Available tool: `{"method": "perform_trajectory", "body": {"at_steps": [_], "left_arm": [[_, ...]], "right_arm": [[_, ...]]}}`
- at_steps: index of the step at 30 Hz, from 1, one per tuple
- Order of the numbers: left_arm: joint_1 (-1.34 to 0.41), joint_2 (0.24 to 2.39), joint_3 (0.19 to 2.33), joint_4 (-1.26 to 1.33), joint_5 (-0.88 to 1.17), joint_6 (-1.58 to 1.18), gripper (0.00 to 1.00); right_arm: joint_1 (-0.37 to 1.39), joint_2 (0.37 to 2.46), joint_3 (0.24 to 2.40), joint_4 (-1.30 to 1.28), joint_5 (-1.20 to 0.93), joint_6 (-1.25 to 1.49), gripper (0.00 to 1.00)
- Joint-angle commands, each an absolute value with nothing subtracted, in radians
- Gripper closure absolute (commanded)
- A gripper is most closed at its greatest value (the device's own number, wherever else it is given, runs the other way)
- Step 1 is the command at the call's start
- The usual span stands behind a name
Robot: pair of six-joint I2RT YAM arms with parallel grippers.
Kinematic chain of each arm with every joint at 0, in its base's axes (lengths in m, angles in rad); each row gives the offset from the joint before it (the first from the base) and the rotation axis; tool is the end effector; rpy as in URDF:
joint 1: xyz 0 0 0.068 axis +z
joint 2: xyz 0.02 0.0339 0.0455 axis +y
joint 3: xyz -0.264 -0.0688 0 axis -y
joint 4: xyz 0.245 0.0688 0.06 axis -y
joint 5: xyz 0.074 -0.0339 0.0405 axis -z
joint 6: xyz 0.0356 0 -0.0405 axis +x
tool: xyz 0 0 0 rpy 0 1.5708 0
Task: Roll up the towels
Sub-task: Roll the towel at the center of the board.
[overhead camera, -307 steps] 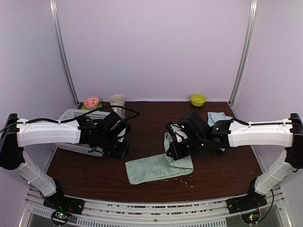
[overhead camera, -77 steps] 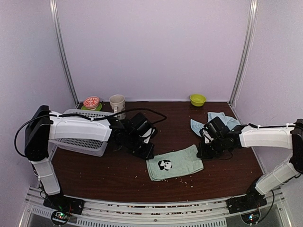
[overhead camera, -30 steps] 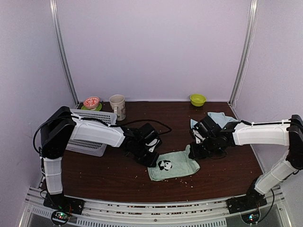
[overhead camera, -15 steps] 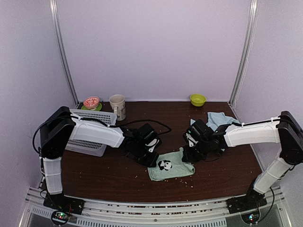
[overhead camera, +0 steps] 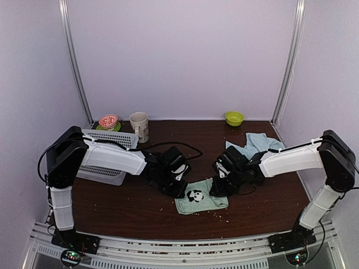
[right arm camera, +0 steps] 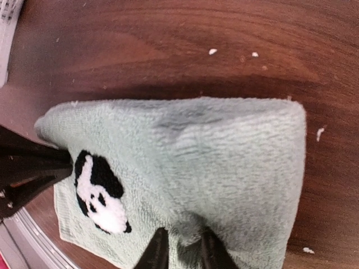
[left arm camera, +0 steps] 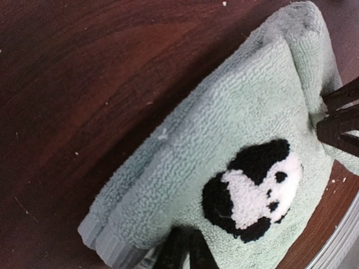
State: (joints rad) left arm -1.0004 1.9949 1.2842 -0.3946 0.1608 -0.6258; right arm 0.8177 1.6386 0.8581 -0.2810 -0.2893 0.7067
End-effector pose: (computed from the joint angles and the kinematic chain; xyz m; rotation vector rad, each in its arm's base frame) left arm 0.2125 -0.3418 0.1422 0.5873 2.8047 -0.6520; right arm 0.2025 0.2309 0.1527 -0.2667 2.8472 0.8147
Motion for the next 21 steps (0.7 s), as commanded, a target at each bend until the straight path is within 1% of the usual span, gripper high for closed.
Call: {"method": "perform_trajectory", "body": {"at_steps": [1, 3, 6, 10, 14, 17, 21], "left_arm": [[-1.003, 1.945, 1.288, -0.496, 0.133, -0.596, 0.89], [-1.003, 1.925, 1.308, -0.527, 0.134, -0.582, 0.85], [-1.003, 1.889, 1.341, -0.554, 0.142, -0.569, 0.82], [-1.003, 1.848, 1.391, -0.564, 0.154, -0.570, 0.82], [-0.998, 1.862, 1.466, -0.518, 0.193, -0.585, 0.82], [-0.989, 1.909, 1.530, -0.470, 0.252, -0.611, 0.86], [-0.985, 1.990, 1.599, -0.429, 0.310, -0.632, 0.97]], "right_arm": [[0.823, 1.645, 0.818, -0.217, -0.313, 0.707, 0.72], [0.822, 1.644, 0.808, -0.204, -0.316, 0.709, 0.66], [0.823, 1.644, 0.798, -0.188, -0.322, 0.709, 0.62], [0.823, 1.641, 0.777, -0.158, -0.328, 0.710, 0.58], [0.821, 1.634, 0.746, -0.122, -0.328, 0.696, 0.54], [0.821, 1.626, 0.719, -0.094, -0.328, 0.686, 0.53], [0.821, 1.614, 0.680, -0.044, -0.327, 0.677, 0.54]]}}
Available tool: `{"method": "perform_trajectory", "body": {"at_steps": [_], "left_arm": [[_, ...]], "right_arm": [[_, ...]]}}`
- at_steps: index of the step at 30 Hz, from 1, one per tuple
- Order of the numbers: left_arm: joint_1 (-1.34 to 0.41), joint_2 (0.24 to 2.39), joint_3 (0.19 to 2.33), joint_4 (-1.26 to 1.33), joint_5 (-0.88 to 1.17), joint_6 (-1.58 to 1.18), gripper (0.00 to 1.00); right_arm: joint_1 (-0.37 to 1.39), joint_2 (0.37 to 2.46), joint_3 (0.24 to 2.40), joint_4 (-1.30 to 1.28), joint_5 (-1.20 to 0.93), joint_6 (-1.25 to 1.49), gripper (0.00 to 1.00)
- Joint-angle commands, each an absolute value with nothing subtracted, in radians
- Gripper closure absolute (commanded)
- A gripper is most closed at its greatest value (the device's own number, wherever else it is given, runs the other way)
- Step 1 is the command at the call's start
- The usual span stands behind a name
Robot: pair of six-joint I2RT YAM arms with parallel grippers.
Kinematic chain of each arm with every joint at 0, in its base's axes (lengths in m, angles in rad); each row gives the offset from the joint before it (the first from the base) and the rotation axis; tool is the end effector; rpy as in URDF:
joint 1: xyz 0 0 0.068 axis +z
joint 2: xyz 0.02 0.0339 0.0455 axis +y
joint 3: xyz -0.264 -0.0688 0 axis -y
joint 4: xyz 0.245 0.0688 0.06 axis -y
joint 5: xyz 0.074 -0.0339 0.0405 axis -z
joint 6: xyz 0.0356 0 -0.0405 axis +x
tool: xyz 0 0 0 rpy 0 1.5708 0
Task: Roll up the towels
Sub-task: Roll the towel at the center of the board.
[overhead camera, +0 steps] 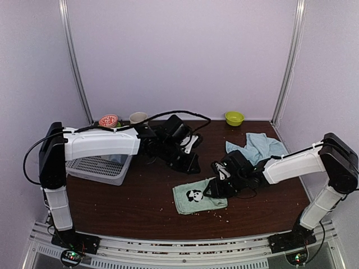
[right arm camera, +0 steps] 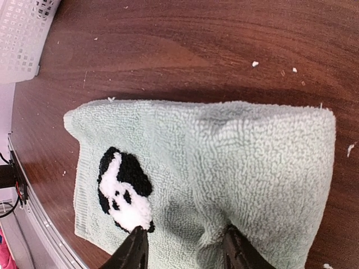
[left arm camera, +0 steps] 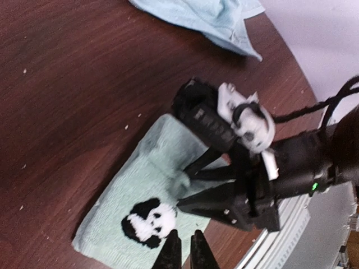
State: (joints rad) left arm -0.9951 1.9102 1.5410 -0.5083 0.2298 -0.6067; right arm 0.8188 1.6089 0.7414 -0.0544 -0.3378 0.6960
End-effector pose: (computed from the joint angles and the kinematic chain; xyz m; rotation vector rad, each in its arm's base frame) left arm 0.2259 -0.3630 0.2464 0.6252 2.6013 -0.9080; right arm 0.1958 0.2266 0.1435 -0.3240 2.7173 0.9698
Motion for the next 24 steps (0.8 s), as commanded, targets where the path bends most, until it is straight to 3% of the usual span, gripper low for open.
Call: {"method": "perform_trajectory", "body": {"at_steps": [1, 11, 15, 24], "left_arm": [[-0.984, 2.007, 1.607, -0.419, 0.320, -0.637, 0.99], [-0.952, 2.101, 1.602, -0.318, 0.404, -0.710, 0.99], [-0.944, 2.122, 1.607, -0.296, 0.414, -0.728, 0.85], [-0.943, 2.208, 1.646, -0.219, 0.485, -0.782, 0.90]], "right_arm": [[0.822, 1.611, 0.670, -0.030, -0.327, 0.678, 0.54], [0.821, 1.610, 0.640, 0.025, -0.340, 0.672, 0.54], [0.822, 1.615, 0.640, 0.037, -0.347, 0.670, 0.54], [0.822, 1.620, 0.645, 0.040, -0.357, 0.660, 0.54]]}}
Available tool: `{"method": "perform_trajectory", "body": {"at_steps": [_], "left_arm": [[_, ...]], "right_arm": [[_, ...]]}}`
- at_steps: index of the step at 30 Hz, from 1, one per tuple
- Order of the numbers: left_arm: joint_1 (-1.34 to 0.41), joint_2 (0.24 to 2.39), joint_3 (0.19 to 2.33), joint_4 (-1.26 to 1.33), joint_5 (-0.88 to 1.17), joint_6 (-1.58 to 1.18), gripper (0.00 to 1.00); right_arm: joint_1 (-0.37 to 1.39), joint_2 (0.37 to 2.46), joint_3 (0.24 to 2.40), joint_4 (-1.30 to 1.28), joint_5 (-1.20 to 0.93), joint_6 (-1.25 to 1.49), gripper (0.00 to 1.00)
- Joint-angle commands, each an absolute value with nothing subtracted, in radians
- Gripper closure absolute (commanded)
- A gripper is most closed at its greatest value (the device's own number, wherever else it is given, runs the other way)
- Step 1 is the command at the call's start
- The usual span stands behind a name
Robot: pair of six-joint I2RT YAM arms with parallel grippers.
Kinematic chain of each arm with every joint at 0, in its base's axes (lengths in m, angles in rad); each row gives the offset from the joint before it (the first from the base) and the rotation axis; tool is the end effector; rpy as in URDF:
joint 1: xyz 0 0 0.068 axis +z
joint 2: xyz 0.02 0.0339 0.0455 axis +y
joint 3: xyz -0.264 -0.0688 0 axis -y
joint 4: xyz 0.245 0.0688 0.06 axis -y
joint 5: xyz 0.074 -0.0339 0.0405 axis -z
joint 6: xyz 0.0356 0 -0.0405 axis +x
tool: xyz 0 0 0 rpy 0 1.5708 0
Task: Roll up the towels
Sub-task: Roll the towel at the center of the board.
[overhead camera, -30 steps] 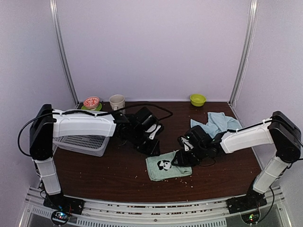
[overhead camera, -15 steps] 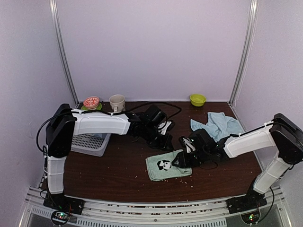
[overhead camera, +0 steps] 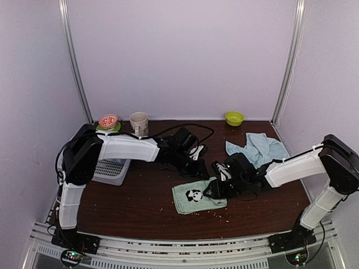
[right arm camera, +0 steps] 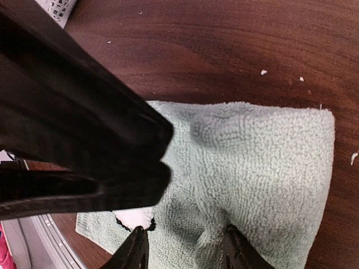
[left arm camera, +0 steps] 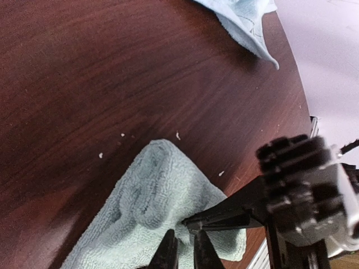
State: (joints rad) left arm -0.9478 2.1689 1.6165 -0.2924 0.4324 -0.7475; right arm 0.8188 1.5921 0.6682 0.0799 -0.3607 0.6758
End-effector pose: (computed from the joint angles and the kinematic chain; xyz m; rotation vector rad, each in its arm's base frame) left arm 0.2675 -0.3979 0.1747 0.5000 2.6959 -1.1752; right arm 0.1906 0.2222 0.1379 -0.3730 2.6329 1.0405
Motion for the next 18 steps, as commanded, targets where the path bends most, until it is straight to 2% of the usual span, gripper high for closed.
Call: {"method": "perform_trajectory", "body": {"at_steps": [1, 13, 18], "left_arm": [[-0.943, 2.218, 1.647, -0.212, 0.493, -0.787, 0.91], [-0.930, 2.290, 1.657, -0.195, 0.504, -0.850, 0.99], [-0.905, 2.316, 1.618, -0.165, 0.500, -0.913, 1.00]], "right_arm": [[0.821, 1.620, 0.646, 0.040, -0.357, 0.660, 0.54], [0.822, 1.619, 0.651, 0.028, -0.373, 0.655, 0.54], [0.824, 1.601, 0.655, 0.009, -0.401, 0.660, 0.50]]}}
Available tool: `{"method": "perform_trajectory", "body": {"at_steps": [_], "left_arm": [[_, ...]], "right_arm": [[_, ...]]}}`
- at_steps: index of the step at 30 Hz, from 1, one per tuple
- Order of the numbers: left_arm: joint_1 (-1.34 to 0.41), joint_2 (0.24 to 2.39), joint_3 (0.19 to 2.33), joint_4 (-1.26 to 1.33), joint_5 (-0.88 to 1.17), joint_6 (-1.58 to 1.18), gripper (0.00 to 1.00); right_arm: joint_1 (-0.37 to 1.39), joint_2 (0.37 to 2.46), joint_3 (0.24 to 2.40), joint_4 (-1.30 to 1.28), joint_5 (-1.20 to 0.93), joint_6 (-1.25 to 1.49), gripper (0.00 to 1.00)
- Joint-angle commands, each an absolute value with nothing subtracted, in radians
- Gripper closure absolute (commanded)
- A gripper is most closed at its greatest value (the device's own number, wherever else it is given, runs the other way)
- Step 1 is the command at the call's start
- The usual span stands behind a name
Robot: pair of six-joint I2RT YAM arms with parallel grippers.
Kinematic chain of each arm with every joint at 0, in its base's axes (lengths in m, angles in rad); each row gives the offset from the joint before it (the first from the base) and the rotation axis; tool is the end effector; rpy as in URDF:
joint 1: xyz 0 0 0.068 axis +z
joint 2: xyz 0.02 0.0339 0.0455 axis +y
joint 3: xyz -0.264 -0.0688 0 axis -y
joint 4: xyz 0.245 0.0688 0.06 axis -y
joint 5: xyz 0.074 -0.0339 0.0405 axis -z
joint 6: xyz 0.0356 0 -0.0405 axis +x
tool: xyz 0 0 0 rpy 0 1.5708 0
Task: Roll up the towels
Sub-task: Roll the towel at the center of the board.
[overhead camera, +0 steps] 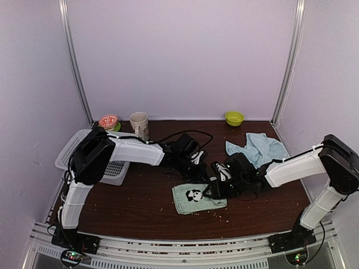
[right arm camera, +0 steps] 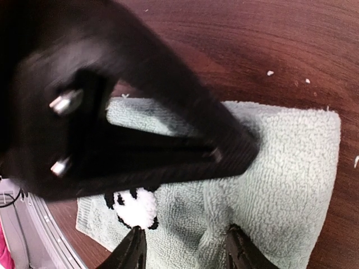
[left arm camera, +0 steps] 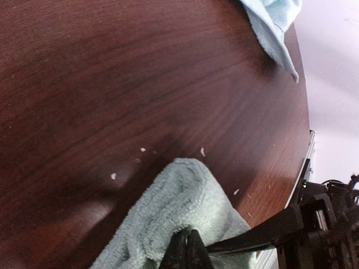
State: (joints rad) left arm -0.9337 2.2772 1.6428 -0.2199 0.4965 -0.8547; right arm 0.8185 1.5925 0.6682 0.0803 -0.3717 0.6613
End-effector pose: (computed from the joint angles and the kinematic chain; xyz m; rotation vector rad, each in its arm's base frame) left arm 0.2799 -0.4067 0.1380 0.3751 2.7802 -1.2586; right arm 0.1904 0.2223 0.1379 -0.3972 2.6286 1.0481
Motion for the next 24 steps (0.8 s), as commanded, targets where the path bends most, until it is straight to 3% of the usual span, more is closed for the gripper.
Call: {"method": "perform_trajectory", "body": {"at_steps": [1, 12, 18, 24], "left_arm": [[-0.903, 2.320, 1.617, -0.170, 0.498, -0.915, 1.00], [-0.894, 2.353, 1.624, -0.192, 0.488, -0.934, 1.00], [-0.891, 2.351, 1.628, -0.199, 0.482, -0.933, 1.00], [-0.889, 2.350, 1.623, -0.205, 0.478, -0.930, 1.00]], "right_arm": [[0.824, 1.592, 0.655, 0.003, -0.404, 0.661, 0.49], [0.818, 1.375, 0.708, -0.243, -0.329, 0.600, 0.49], [0.811, 1.355, 0.682, -0.312, -0.270, 0.586, 0.83], [0.830, 1.387, 0.668, -0.281, -0.290, 0.600, 0.99]]}}
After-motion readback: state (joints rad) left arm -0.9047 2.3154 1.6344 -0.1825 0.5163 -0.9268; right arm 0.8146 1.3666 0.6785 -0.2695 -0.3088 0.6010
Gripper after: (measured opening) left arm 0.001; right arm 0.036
